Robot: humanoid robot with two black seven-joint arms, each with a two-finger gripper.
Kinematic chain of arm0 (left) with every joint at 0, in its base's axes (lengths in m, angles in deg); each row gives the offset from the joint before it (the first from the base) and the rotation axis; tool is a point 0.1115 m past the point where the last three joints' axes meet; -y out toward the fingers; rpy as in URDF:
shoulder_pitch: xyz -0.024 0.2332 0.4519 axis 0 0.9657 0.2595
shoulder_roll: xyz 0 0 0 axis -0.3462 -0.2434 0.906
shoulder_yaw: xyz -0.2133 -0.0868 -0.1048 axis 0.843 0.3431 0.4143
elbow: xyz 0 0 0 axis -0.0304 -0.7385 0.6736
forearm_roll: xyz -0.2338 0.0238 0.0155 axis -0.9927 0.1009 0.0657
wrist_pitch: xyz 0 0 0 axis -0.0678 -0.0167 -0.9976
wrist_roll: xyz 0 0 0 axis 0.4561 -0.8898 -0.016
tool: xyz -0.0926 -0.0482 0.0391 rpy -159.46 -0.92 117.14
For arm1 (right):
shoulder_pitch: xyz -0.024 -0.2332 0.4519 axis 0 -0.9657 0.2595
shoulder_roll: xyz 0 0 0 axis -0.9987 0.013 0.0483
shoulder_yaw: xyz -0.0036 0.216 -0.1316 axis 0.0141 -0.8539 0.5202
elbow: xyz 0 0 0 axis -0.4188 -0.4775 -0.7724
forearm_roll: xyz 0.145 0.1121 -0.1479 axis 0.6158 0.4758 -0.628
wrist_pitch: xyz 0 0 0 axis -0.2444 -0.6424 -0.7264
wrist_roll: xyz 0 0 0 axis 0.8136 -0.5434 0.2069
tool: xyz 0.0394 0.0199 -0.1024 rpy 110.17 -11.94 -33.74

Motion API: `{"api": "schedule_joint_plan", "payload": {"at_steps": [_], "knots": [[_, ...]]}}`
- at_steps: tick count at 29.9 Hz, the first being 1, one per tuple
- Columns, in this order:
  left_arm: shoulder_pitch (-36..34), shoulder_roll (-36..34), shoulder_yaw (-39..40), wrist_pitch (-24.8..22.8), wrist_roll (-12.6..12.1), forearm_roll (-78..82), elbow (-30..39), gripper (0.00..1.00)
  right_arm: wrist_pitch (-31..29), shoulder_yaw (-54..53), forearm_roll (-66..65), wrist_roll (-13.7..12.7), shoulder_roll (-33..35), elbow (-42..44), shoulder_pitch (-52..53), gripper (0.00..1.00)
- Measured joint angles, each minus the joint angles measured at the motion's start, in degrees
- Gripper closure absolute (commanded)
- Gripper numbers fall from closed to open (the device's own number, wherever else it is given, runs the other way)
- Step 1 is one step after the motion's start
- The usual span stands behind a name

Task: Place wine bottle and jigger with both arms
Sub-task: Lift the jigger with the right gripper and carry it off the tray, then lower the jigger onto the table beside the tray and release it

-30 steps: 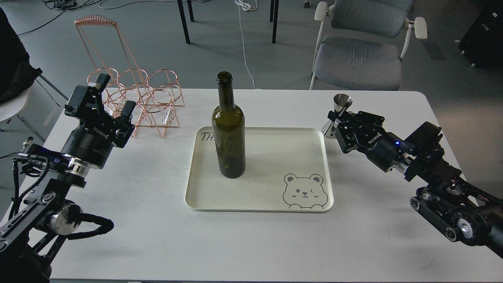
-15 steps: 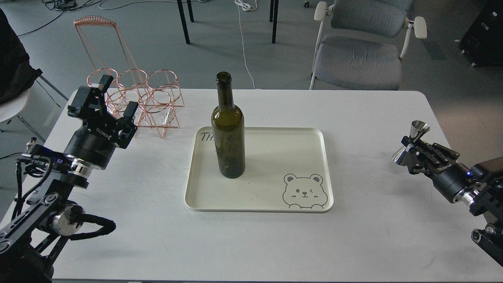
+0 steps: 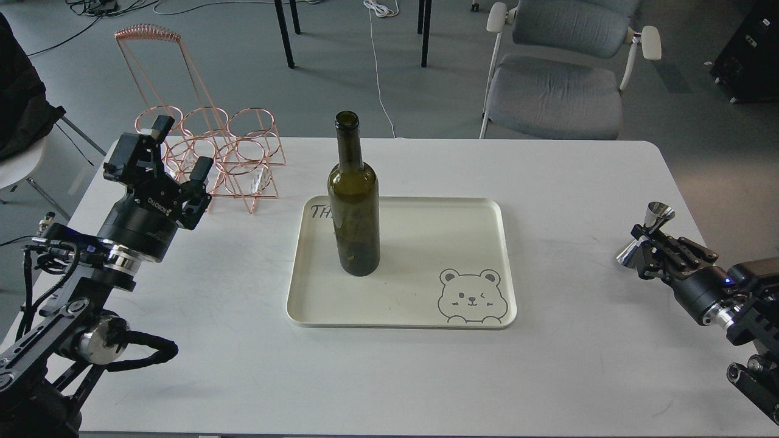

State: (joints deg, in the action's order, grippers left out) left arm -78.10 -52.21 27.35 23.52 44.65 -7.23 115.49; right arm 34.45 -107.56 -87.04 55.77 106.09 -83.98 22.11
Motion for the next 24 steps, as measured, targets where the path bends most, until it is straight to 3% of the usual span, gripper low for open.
{"api": "schedule_joint_plan", "payload": {"at_steps": [13, 15, 20, 24], "knots": [[-0.01, 0.01, 0.07, 0.00, 0.00, 0.00, 0.08, 0.02, 0.00, 4.67, 0.01, 0.00, -0.95, -0.04, 3.05, 0.69], [-0.07, 0.00, 0.08, 0.00, 0.00, 0.00, 0.08, 0.02, 0.00, 4.74, 0.00, 0.00, -0.95, -0.04, 3.06, 0.63], [-0.08, -0.01, 0.09, 0.01, 0.00, 0.00, 0.08, 0.02, 0.00, 4.81, 0.00, 0.00, -0.42, -0.22, 3.05, 0.30], [-0.09, -0.01, 0.09, 0.01, 0.00, 0.00, 0.08, 0.02, 0.00, 5.02, 0.00, 0.00, -0.18, -0.88, 2.95, 0.20]]}}
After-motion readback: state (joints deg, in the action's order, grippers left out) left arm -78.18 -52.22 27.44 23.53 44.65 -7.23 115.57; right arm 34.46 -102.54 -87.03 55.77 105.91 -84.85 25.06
